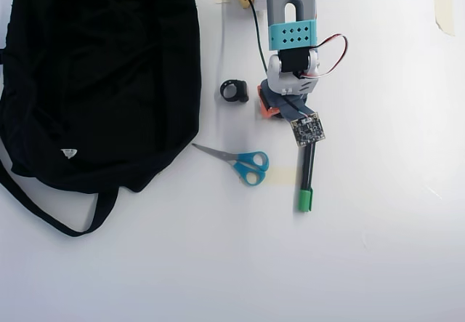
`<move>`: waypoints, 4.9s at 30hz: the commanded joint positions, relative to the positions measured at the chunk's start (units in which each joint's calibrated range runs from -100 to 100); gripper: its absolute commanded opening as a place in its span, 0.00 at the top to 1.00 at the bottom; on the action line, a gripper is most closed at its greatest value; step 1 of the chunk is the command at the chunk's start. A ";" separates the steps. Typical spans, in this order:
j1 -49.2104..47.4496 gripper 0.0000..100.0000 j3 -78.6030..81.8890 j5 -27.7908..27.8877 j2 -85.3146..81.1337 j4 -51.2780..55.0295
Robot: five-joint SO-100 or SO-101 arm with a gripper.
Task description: Put the cable into the black bag
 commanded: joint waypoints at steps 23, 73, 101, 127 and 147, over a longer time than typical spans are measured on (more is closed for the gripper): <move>-0.74 0.98 0.42 1.49 -0.54 0.64; 8.24 0.98 -12.25 1.17 -28.84 17.52; 24.99 0.98 -18.99 -4.28 -28.84 17.78; 66.43 0.97 -16.12 -9.32 -7.68 -1.08; 27.24 0.98 -16.39 -9.95 -30.09 19.94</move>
